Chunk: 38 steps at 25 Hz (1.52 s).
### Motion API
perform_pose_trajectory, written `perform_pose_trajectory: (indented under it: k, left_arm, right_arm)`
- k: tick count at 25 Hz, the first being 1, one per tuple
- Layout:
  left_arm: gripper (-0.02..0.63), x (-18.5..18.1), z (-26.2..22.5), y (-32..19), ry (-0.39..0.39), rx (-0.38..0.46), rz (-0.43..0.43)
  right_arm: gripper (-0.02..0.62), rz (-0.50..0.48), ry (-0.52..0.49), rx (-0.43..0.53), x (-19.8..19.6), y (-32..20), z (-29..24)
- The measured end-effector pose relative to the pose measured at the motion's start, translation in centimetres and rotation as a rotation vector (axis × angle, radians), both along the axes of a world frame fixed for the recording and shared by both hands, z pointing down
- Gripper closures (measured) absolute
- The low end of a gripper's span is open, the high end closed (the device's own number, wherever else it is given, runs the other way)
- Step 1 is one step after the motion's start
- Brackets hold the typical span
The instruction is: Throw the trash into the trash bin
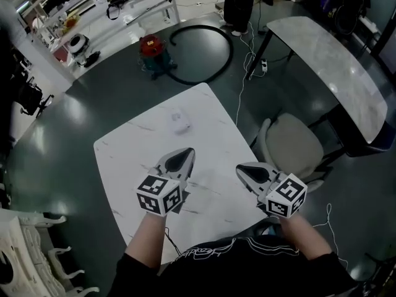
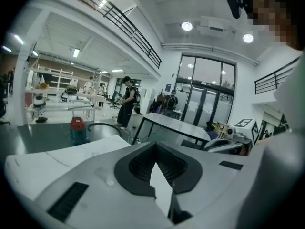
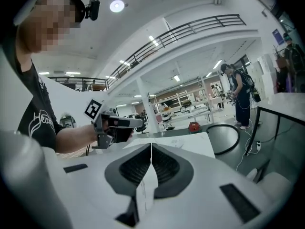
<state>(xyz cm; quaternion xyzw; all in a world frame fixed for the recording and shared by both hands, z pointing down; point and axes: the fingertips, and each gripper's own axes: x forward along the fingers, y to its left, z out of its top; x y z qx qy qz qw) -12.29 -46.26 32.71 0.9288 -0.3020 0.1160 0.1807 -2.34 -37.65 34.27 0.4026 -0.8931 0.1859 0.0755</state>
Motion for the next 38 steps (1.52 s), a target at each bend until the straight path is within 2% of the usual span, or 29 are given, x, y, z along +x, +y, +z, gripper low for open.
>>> perform_pose_trajectory:
  k: [5, 7, 10, 12, 14, 18, 24, 29, 31, 33, 38]
  left_arm:
    - [0.6, -1.6, 2.9, -6.1, -0.062, 0.045, -0.092]
    - [0.599, -1.6, 4.8, -7.7, -0.103, 0.049, -0.091]
    - [0.593, -1.4, 8.3, -9.6, -0.212, 0.076, -0.072]
    - [0.494, -1.0, 10.9, -10.6, -0.283, 0.1, -0.045]
    - [0.437, -0.7, 13.5, -11.5, -0.343, 0.132, -0.024]
    - [0.404, -1.2, 17.5, -13.6, -0.444, 0.183, -0.039]
    - [0.405, -1.5, 20.8, -15.7, -0.573, 0.299, -0.049]
    - [0.407, -1.5, 22.2, -16.1, -0.671, 0.34, -0.017]
    - [0.424, -1.5, 22.2, -16.5, -0.694, 0.358, -0.029]
    - [0.477, -1.4, 22.1, -16.8, -0.706, 0.368, -0.046]
    - [0.502, -1.2, 22.3, -16.9, -0.747, 0.392, -0.049]
  right_arm:
    - [0.563, 0.011, 0.012, -0.05, 0.2, -0.9, 2.3]
    - [0.564, 0.018, 0.021, -0.063, 0.6, -0.9, 2.9]
    - [0.564, 0.04, 0.021, -0.093, 1.8, -1.2, 4.1]
    - [0.565, 0.057, 0.022, -0.113, 2.7, -1.4, 4.7]
    - [0.563, 0.068, 0.027, -0.12, 3.4, -1.6, 5.0]
    - [0.564, 0.094, 0.018, -0.143, 4.4, -1.8, 6.1]
    - [0.563, 0.129, 0.02, -0.213, 5.8, -0.8, 8.9]
    - [0.564, 0.144, 0.026, -0.252, 6.4, 0.3, 10.0]
    - [0.563, 0.151, 0.02, -0.258, 6.7, 0.4, 10.2]
    - [0.563, 0.156, 0.016, -0.265, 7.0, 0.5, 10.4]
    - [0.563, 0.17, 0.002, -0.276, 7.6, 1.2, 11.1]
